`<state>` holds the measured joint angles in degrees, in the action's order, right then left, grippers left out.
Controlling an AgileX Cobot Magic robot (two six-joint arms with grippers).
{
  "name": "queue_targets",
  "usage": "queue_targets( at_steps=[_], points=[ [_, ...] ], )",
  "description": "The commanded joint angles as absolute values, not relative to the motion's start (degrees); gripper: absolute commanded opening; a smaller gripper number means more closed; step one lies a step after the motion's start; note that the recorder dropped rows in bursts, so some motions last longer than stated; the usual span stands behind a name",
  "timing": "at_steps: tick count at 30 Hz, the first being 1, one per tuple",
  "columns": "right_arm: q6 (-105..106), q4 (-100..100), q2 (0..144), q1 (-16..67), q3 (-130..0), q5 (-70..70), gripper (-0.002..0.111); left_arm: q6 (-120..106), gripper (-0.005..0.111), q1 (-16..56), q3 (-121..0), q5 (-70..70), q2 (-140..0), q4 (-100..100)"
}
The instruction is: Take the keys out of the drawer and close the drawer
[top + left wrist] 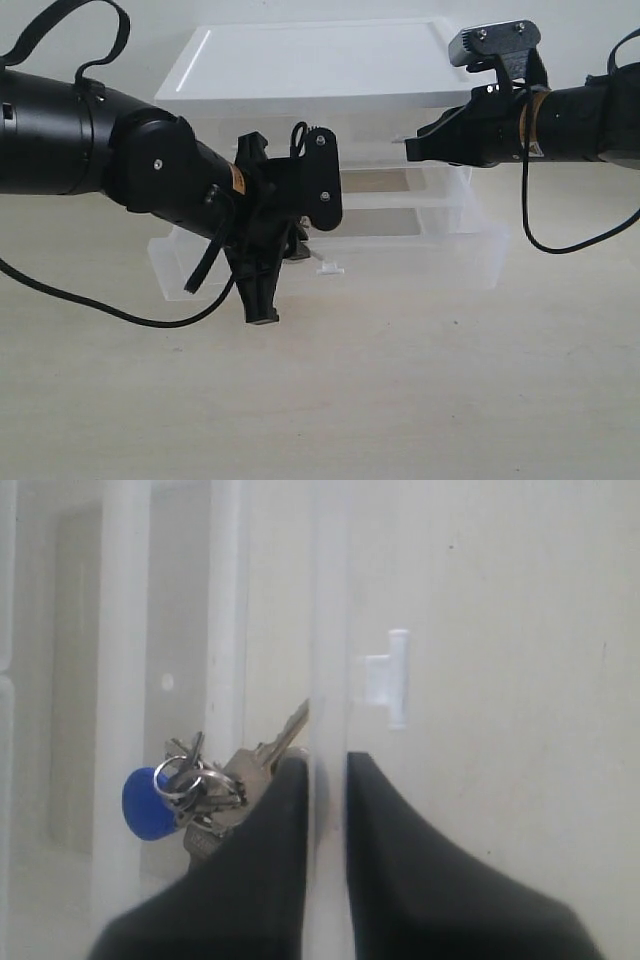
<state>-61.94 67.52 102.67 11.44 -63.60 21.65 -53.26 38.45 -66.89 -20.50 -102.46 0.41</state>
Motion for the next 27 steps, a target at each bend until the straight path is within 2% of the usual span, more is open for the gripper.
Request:
queue_targets(
  at_steps=[1, 11, 13, 14, 15, 16, 17, 21, 24, 25, 27],
  points=[
    [-61.29, 66.80, 102.64, 11.39, -64.16, 21.14, 0.000, -52.27, 0.004, 37.69, -65.88, -24.98, -102.50, 0.00],
    [-61.29, 66.80, 102.64, 11.39, -64.16, 21.14, 0.000, -47.11, 0.006, 37.65, -65.88, -22.68, -102.50, 0.51],
    [-61.29, 66.80, 102.64, 11.39, -64.16, 21.14, 0.000, -44.97, 0.024, 37.65, -65.88, -21.79, -101.96, 0.40],
    [-61.30, 66.80, 102.64, 11.39, -64.16, 21.39, 0.000, -44.35, 0.040, 37.65, -65.88, -22.02, -101.17, 0.00],
    [-61.30, 66.80, 102.64, 11.39, -64.16, 21.39, 0.000, -44.35, 0.046, 37.65, -65.88, -22.59, -100.54, 0.00],
    [-61.30, 66.80, 102.64, 11.39, -64.16, 21.39, 0.000, -44.35, 0.058, 37.65, -65.88, -22.73, -99.00, -1.77],
    [-61.30, 66.80, 102.64, 11.39, -64.16, 21.27, 0.000, -44.35, 0.063, 37.65, -65.88, -22.73, -97.73, -2.70],
    [-61.30, 66.80, 102.64, 11.39, -64.16, 21.27, 0.000, -44.35, 0.063, 37.65, -65.88, -19.75, -93.63, -5.92],
    [-61.30, 66.80, 102.64, 11.39, -64.16, 21.27, 0.000, -41.77, 0.049, 36.19, -66.27, -10.62, -93.17, -15.35],
    [-61.30, 66.80, 102.64, 11.39, -64.16, 21.27, 0.000, -38.80, 0.043, 34.96, -67.47, -10.84, -93.79, -18.71],
    [-61.51, 66.80, 102.64, 11.39, -64.16, 21.27, 0.000, -34.21, 0.043, 33.15, -70.49, -16.79, -95.41, -20.63]
  ],
)
